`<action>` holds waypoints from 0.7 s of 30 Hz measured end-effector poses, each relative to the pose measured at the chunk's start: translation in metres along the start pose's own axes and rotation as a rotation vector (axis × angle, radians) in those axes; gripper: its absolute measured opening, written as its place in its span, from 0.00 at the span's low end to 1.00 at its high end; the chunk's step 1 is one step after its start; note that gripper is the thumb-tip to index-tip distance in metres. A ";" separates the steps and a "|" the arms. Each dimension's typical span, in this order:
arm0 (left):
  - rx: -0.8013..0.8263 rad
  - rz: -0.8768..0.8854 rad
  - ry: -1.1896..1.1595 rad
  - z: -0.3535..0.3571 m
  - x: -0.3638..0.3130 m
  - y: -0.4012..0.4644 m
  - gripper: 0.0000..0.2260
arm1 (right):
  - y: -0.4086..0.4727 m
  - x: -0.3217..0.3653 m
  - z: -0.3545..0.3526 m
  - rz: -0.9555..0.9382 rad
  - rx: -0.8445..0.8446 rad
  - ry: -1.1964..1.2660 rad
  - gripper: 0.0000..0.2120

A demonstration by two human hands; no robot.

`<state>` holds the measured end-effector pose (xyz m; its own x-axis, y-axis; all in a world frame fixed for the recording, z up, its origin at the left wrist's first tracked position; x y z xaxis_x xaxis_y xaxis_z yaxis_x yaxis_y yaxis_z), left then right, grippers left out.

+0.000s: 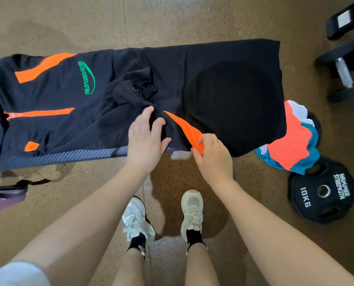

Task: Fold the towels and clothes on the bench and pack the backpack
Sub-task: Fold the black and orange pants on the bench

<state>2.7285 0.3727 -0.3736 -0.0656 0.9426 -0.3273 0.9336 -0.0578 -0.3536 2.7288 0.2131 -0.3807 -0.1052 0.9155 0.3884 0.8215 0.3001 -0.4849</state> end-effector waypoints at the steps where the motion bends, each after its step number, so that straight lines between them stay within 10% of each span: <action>1: 0.007 0.023 0.000 0.002 -0.003 -0.001 0.19 | -0.003 -0.002 0.007 -0.001 0.014 -0.053 0.16; 11: 0.048 0.072 0.200 0.009 0.004 0.004 0.11 | -0.009 -0.008 -0.001 0.043 -0.211 -0.107 0.08; 21: 0.297 0.013 0.244 0.001 0.020 -0.029 0.12 | -0.007 -0.025 -0.034 0.147 0.168 0.493 0.07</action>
<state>2.6996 0.3931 -0.3710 0.0646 0.9898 -0.1273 0.7885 -0.1288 -0.6014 2.7443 0.1790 -0.3605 0.3125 0.7288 0.6093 0.7025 0.2544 -0.6646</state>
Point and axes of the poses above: each hand's wrist, its own y-axis towards the middle knuckle, its own z-axis out of the palm, x = y × z, the point moved 9 cm from there along y, towards the middle knuckle, and after that the axes turned 14 degrees about x, right-handed, at the moved point
